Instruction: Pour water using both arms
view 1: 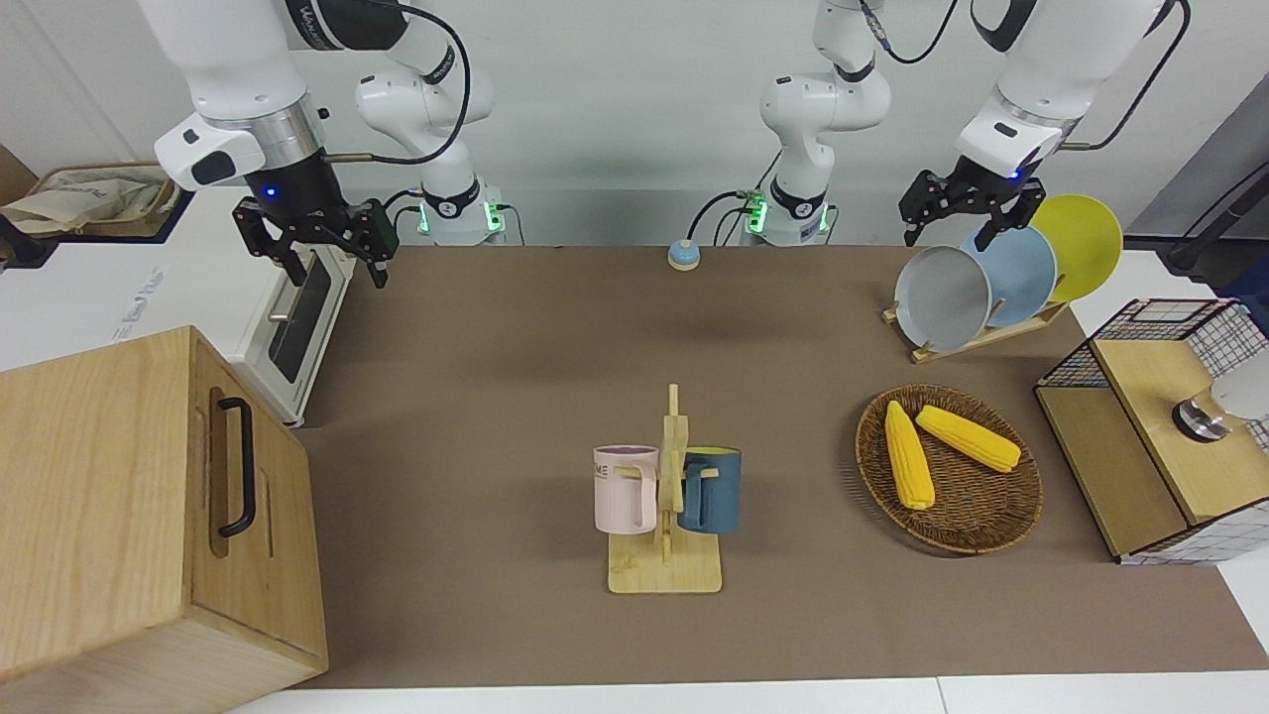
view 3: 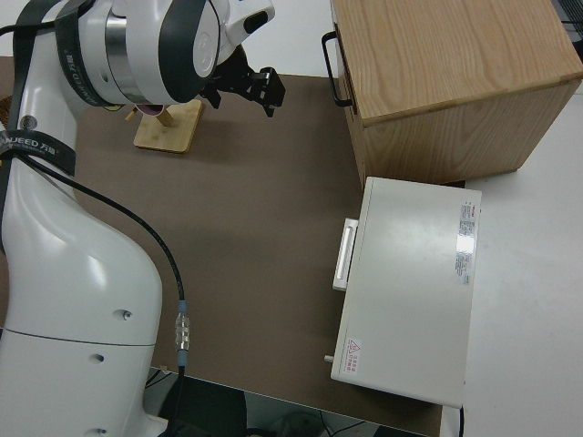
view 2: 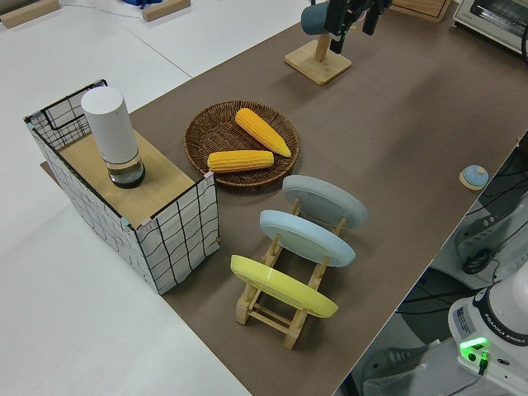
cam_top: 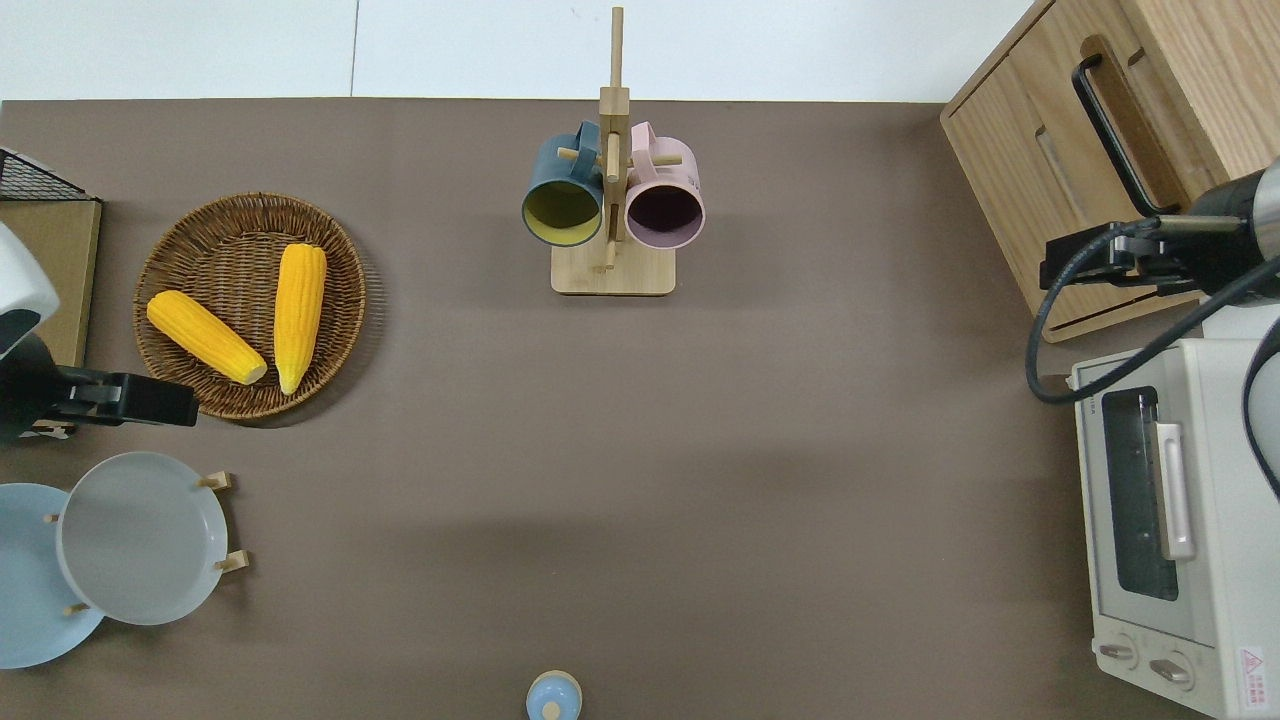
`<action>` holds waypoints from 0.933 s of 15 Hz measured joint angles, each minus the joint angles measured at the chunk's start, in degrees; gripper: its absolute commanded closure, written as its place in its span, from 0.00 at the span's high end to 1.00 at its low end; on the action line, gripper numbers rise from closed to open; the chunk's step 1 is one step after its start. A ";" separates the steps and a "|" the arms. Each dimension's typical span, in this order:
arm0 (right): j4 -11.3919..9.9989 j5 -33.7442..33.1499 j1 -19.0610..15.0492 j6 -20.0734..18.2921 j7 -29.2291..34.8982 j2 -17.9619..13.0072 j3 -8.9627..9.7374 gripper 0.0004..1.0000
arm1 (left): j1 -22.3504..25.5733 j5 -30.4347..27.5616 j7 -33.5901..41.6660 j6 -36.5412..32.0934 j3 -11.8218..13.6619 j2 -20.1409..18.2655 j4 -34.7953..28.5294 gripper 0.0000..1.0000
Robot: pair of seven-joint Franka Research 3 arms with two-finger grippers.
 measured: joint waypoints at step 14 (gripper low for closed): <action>0.00 0.02 -0.25 -1.73 -0.08 -0.34 -0.38 0.99 | 0.09 0.58 0.26 0.04 3.12 0.00 0.00 1.00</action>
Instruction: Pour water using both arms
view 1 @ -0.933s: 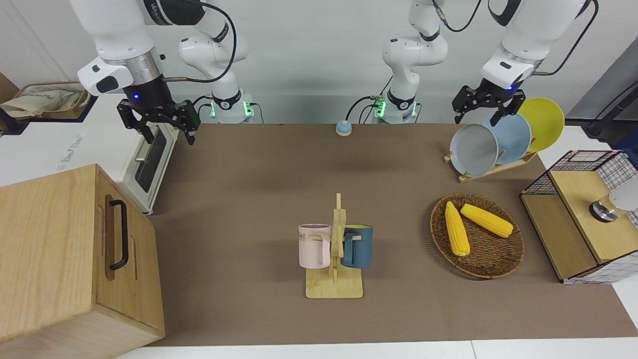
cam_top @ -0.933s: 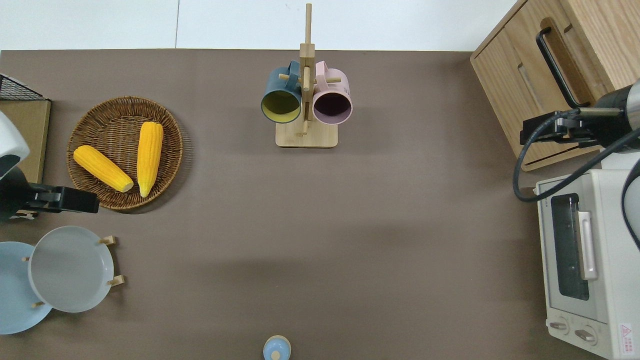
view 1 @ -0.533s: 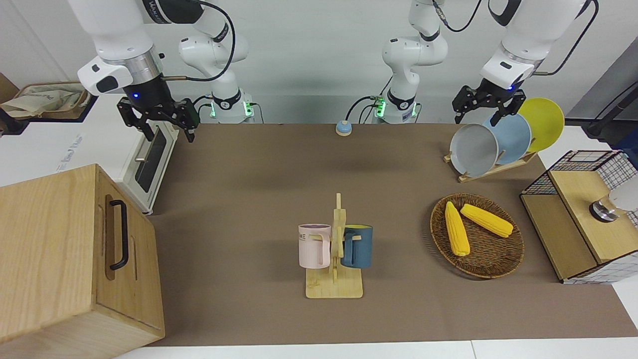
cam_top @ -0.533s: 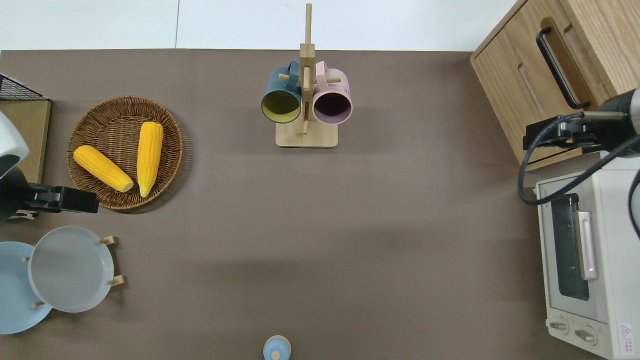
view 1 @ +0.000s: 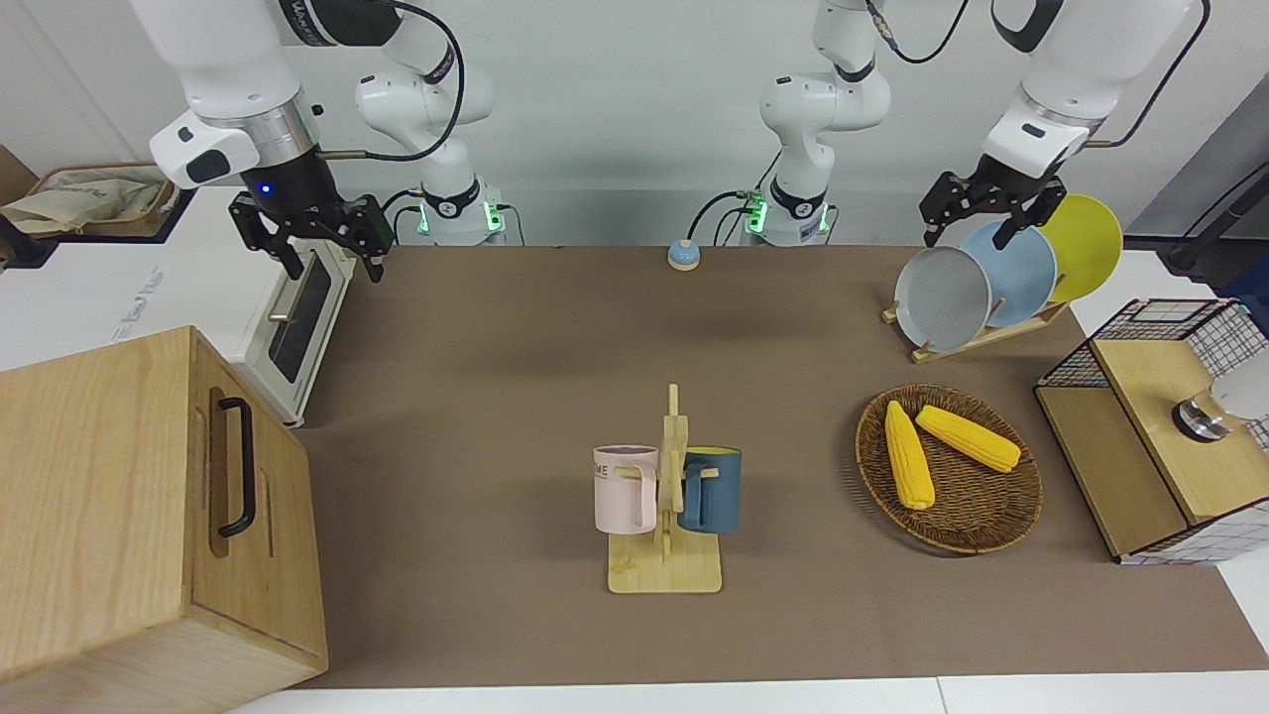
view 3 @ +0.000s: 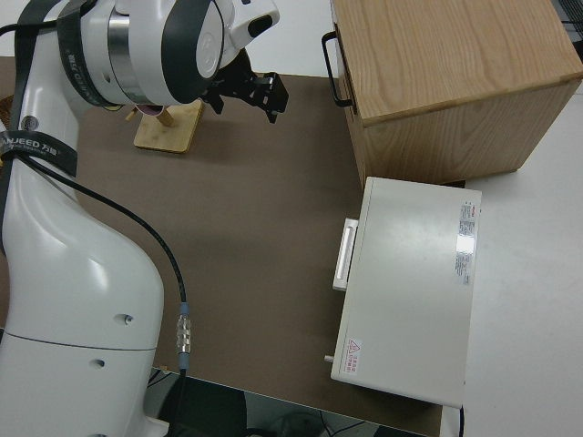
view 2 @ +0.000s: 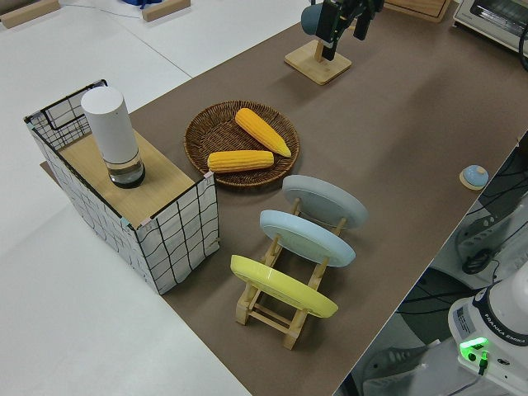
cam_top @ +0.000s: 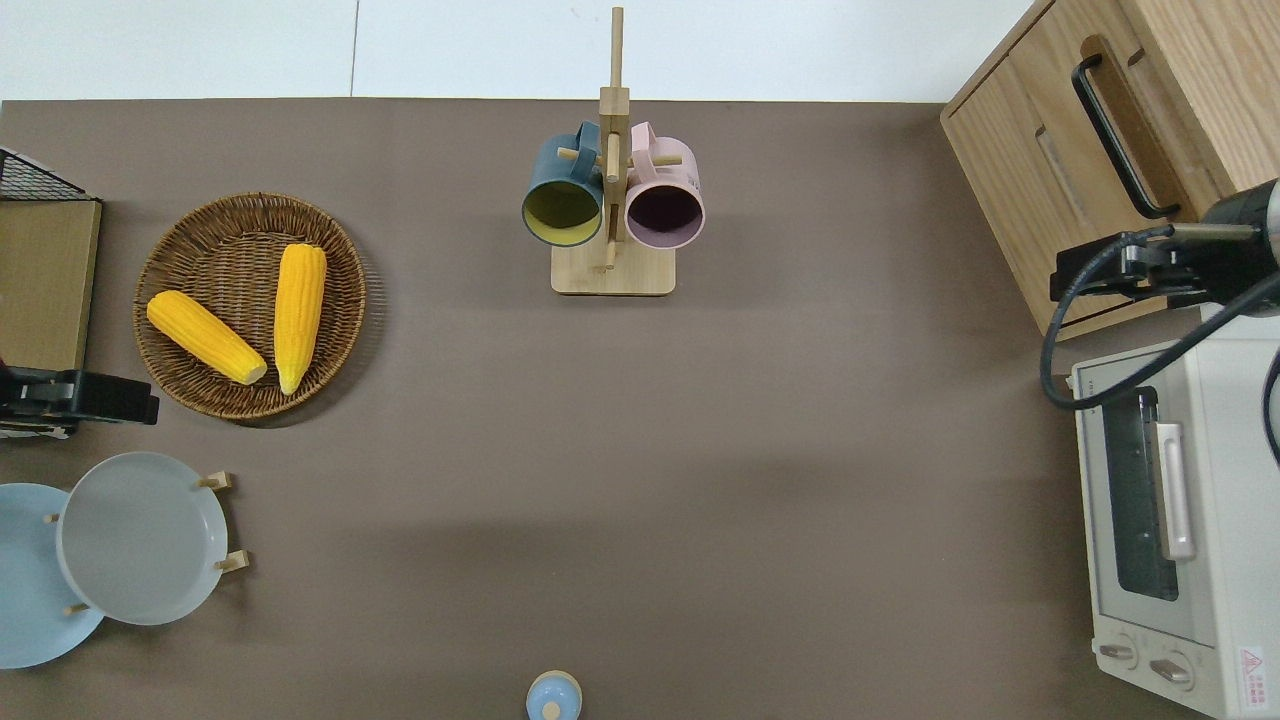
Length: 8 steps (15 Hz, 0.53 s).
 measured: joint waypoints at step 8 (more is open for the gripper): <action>0.00 0.00 -0.03 -0.27 -3.09 0.00 -0.34 0.99 | 1.85 1.36 8.37 0.37 5.54 0.18 0.01 1.00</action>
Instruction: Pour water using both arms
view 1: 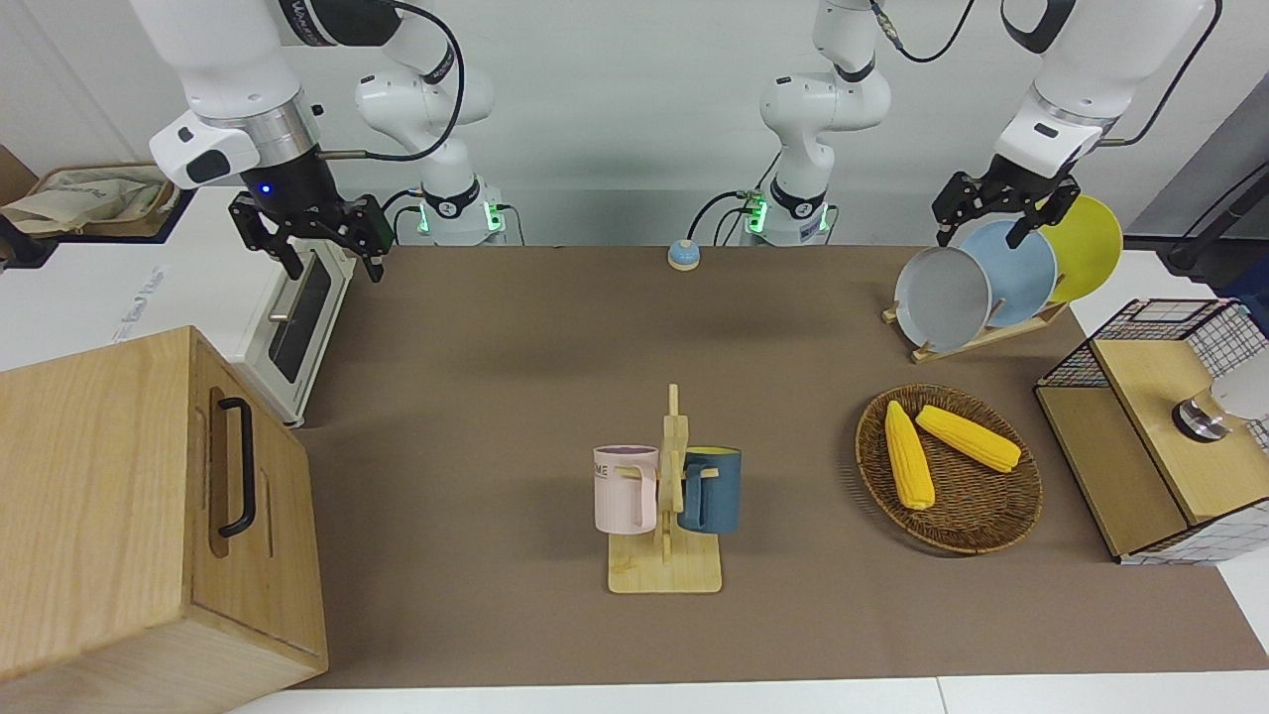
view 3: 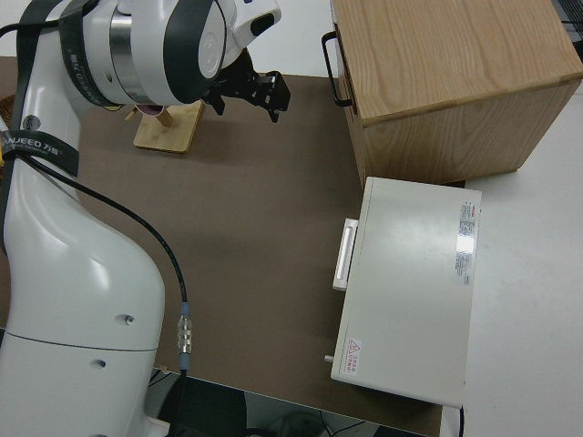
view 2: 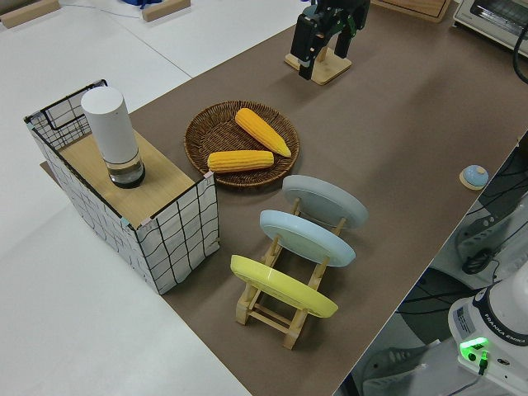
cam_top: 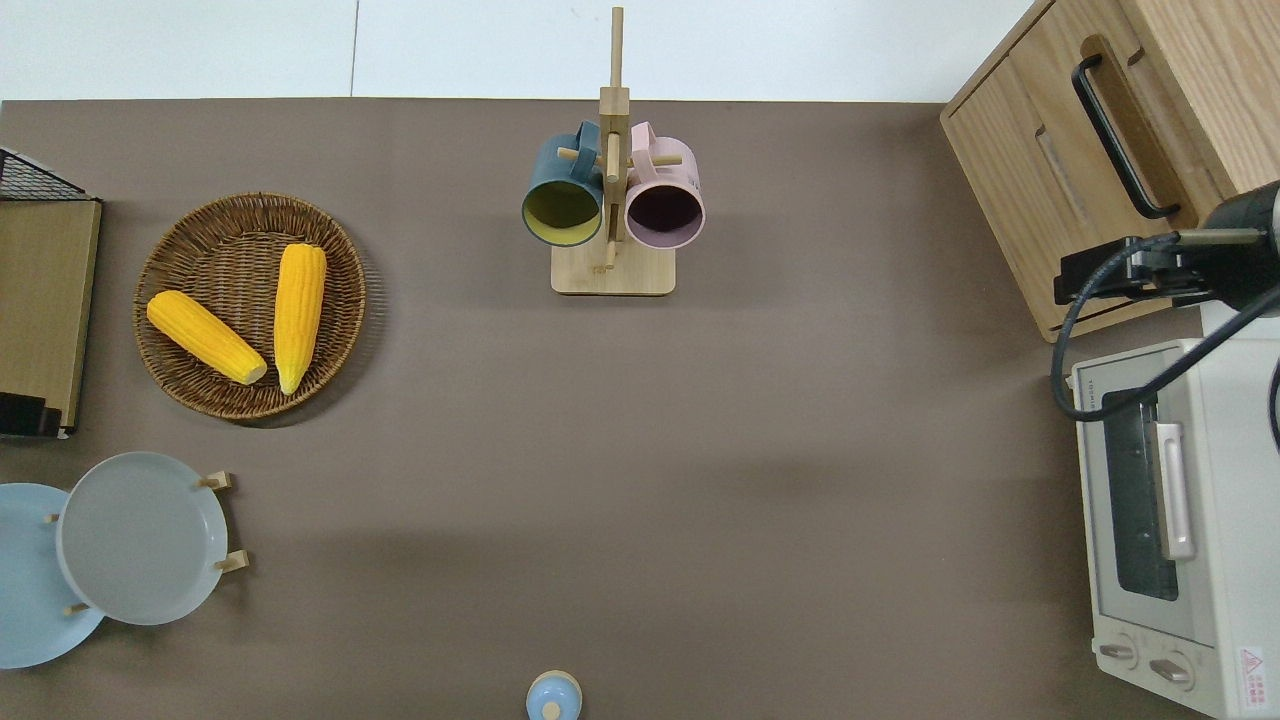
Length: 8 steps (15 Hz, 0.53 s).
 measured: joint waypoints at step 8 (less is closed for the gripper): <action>-1.44 3.28 0.01 2.36 -3.69 -0.32 -0.01 0.99 | 4.28 -0.27 10.74 3.91 6.99 2.19 1.00 1.00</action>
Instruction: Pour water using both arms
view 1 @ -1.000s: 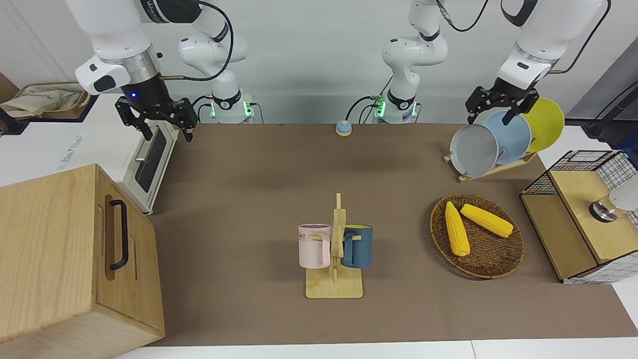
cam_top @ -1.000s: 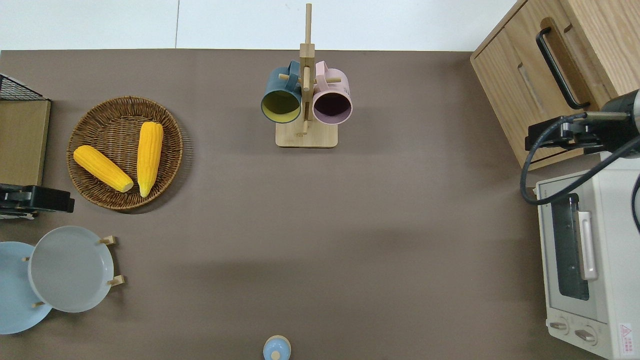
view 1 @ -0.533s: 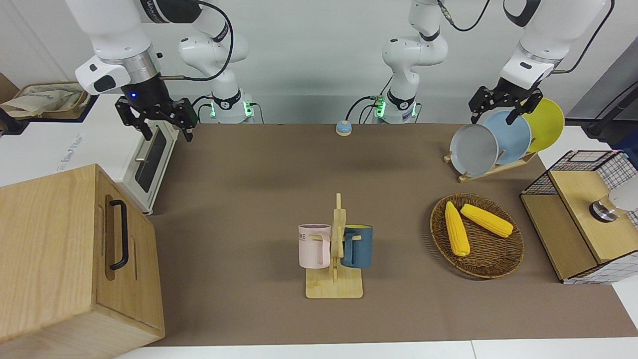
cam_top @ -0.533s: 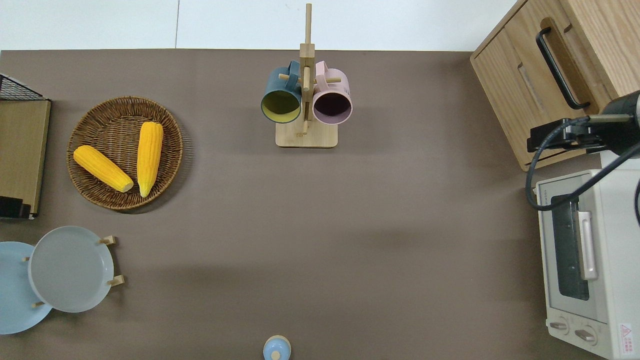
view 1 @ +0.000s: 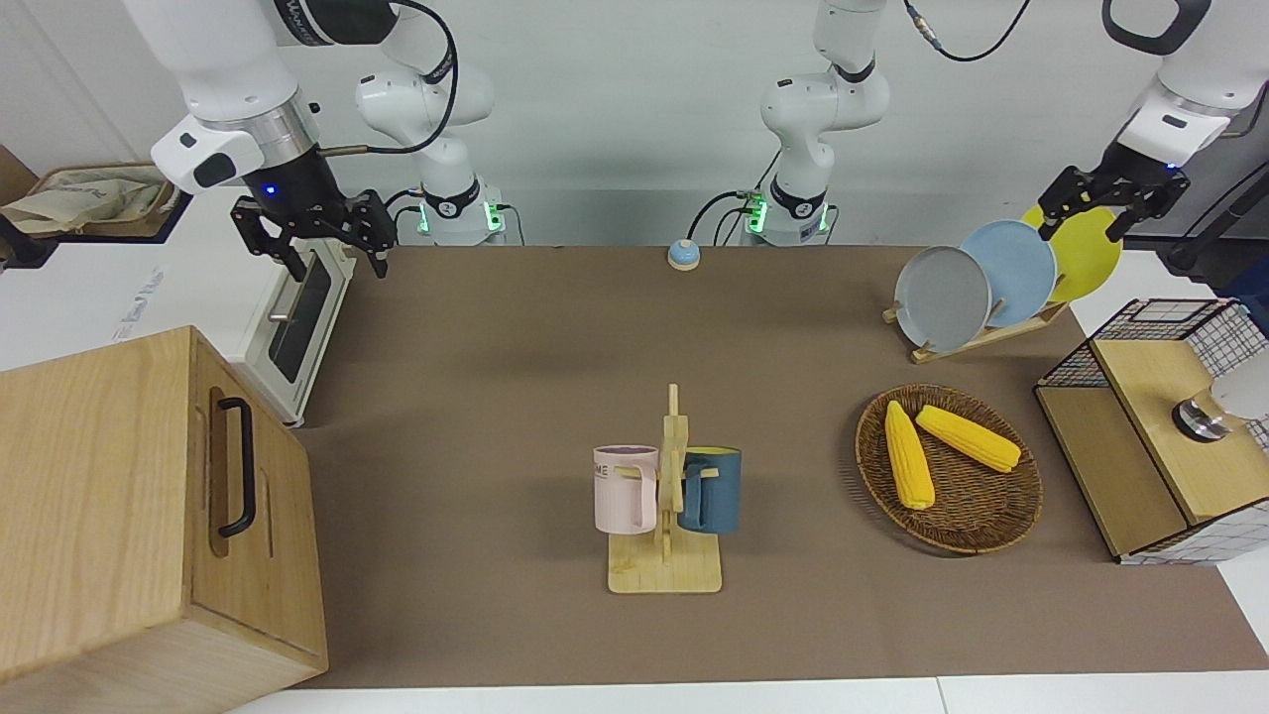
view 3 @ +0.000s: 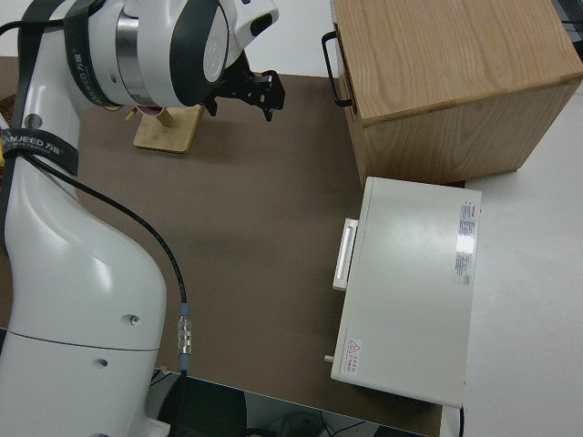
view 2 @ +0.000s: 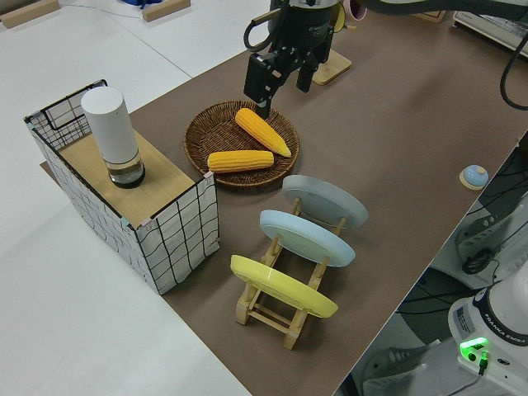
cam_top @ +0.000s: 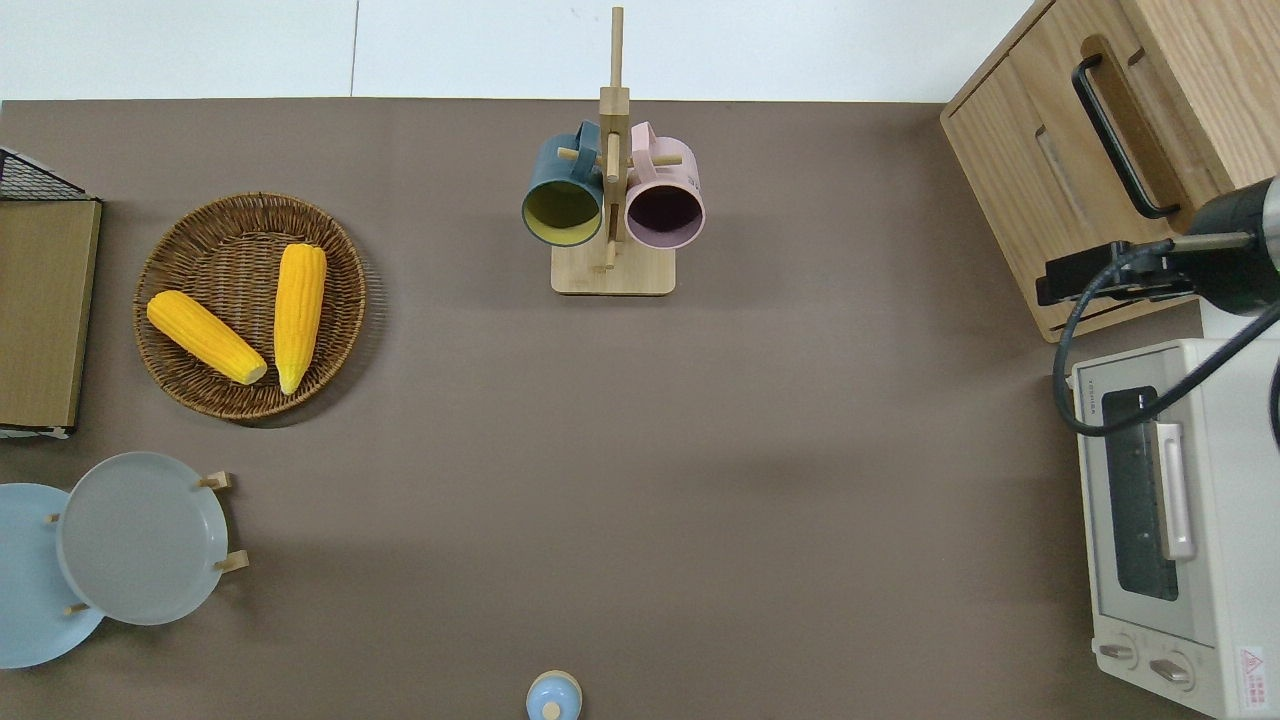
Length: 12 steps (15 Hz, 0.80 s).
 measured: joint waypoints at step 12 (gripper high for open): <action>-12.54 -2.96 2.29 28.86 -7.40 0.34 12.60 0.99 | 12.39 -10.02 13.95 14.13 0.44 4.83 0.47 1.00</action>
